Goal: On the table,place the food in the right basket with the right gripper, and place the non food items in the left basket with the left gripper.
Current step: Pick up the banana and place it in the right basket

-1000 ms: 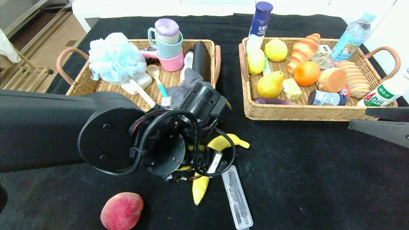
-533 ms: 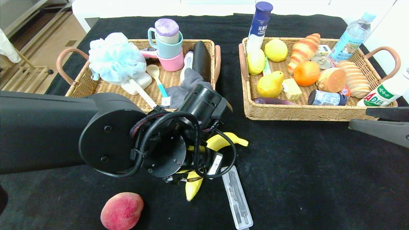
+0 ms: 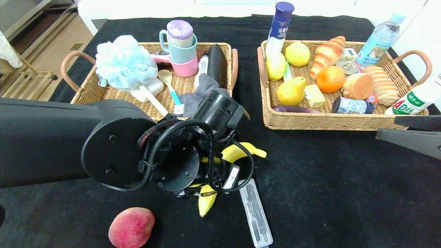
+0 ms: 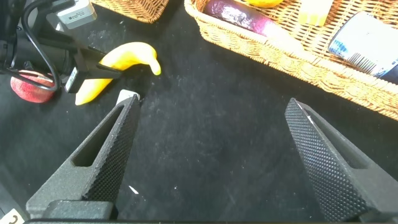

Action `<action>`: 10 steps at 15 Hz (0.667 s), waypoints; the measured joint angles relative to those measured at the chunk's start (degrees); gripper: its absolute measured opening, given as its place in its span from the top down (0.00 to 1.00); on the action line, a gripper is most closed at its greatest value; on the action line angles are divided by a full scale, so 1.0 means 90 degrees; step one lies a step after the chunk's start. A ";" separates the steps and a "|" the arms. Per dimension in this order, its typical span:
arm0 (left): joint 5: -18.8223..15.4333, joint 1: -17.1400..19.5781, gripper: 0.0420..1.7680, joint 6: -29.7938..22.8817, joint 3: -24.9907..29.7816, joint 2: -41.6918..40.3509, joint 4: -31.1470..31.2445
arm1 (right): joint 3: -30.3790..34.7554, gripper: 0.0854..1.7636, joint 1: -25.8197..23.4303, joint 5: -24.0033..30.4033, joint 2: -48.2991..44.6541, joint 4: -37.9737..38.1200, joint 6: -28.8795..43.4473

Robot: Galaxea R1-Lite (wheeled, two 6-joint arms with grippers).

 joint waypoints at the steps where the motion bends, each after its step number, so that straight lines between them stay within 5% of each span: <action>1: -0.0012 -0.0003 0.69 -0.0003 0.0000 -0.0003 0.0005 | 0.0000 0.03 0.0000 0.0000 0.0000 0.0000 0.0000; 6: -0.0138 -0.0034 0.69 -0.0027 0.0039 -0.0180 -0.0024 | -0.0007 0.03 0.0000 -0.0003 0.0000 -0.0007 0.0003; 10: -0.0696 -0.0049 0.69 -0.0042 -0.0107 -0.0520 -0.0221 | -0.0015 0.03 -0.0001 -0.0003 0.0000 -0.0007 0.0000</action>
